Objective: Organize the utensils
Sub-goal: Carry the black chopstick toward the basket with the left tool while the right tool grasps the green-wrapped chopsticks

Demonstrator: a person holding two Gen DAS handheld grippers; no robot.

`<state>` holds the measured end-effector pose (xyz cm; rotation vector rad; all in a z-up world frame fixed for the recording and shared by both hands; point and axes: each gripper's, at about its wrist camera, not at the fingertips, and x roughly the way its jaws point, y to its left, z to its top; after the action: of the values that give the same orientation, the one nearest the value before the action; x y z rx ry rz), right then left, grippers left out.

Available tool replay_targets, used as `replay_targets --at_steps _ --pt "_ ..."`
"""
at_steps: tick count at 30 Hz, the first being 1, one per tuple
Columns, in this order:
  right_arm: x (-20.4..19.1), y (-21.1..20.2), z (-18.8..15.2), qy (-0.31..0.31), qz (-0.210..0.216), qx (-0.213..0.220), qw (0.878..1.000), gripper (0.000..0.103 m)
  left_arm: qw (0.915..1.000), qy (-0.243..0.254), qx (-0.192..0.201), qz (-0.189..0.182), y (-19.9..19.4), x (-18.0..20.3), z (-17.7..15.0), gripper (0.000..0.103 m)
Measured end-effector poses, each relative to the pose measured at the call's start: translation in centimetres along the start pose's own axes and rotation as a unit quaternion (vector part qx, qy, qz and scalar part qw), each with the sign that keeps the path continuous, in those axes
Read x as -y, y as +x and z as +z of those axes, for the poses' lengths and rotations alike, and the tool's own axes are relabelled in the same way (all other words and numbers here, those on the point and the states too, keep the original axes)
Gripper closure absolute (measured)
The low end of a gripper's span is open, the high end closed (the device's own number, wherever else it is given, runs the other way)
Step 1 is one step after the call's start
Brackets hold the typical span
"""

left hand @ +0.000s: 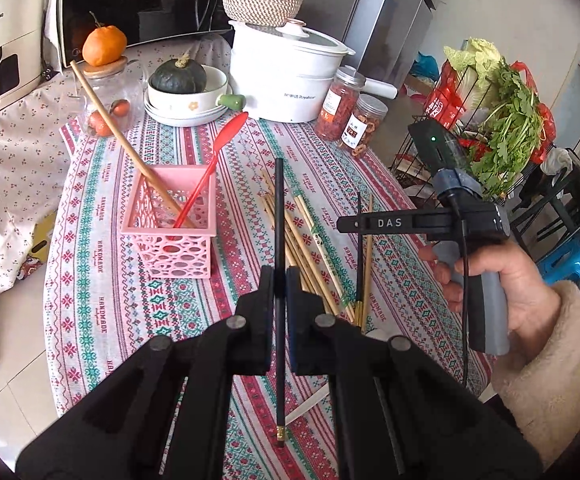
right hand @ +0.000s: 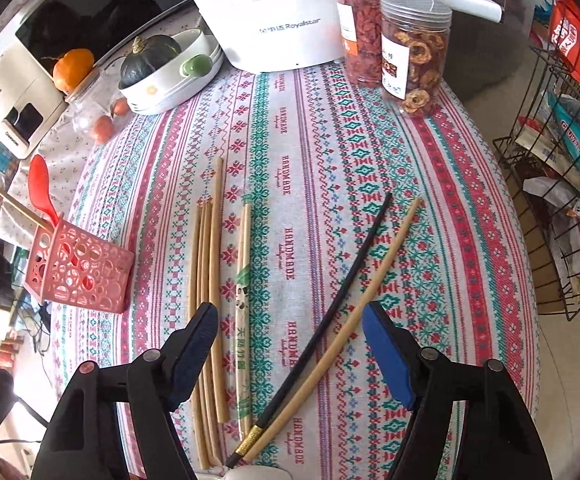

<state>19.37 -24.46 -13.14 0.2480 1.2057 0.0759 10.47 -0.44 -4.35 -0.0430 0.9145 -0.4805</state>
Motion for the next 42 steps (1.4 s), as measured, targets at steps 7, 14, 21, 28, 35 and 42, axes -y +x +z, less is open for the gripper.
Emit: replay_targets --at_steps 7,14,21,28,35,42 --pt "-2.7 3.1 0.8 -0.017 0.006 -0.02 1.0 0.072 0.9998 -0.014 0.013 0.01 -1.5 -2.4 -0.3 0.097" --pt "-2.8 4.9 0.9 -0.017 -0.007 -0.023 1.0 0.084 0.9995 -0.021 0.016 0.015 -2.1 -3.8 -0.5 0.096" --pt "-4.0 5.3 0.4 -0.037 -0.029 -0.005 0.999 0.093 0.999 -0.023 0.028 0.025 -2.7 -4.1 -0.6 0.096" --pt "-4.0 1.2 0.2 -0.032 -0.007 0.064 0.997 0.097 0.9958 -0.023 0.076 0.045 -5.3 -4.4 -0.2 0.097" --pt "-3.6 -4.8 -1.7 -0.039 0.016 0.149 0.988 0.097 0.9917 -0.018 0.116 0.051 -7.3 -4.0 0.3 0.097" --pt "-3.2 -5.9 -2.1 -0.049 0.049 0.126 0.99 0.092 0.9884 -0.012 0.144 0.046 -8.7 -3.1 0.4 0.097"
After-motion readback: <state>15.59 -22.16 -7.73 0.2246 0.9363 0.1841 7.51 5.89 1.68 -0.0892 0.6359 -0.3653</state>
